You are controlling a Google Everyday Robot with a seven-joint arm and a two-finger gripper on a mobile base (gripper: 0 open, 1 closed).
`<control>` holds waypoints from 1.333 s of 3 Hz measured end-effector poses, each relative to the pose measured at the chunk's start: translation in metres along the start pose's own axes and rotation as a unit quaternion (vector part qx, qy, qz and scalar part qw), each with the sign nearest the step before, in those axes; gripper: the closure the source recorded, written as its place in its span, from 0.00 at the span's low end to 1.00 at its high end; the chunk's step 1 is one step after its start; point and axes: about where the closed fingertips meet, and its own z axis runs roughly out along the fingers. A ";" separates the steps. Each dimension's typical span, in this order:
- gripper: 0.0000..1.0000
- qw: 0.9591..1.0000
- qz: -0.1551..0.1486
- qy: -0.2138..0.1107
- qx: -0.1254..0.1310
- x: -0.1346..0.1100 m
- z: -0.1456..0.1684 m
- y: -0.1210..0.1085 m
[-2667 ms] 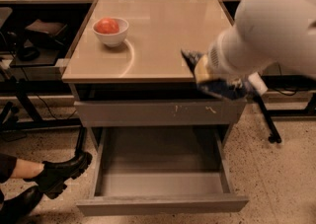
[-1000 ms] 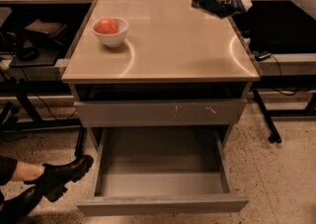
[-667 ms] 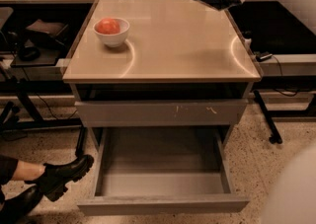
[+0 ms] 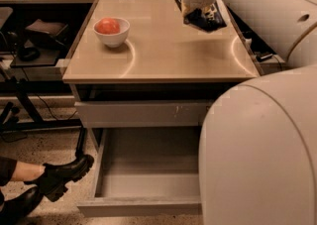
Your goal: Pick blue chip bag from middle drawer and place on counter
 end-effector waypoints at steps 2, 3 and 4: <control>1.00 0.999 0.028 0.030 -0.022 0.022 0.033 0.005; 0.81 0.999 0.028 0.030 -0.022 0.022 0.033 0.005; 0.58 0.999 0.028 0.030 -0.022 0.022 0.033 0.005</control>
Offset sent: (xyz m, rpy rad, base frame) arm 0.0039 0.0005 -0.0311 0.0539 0.0490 -0.0164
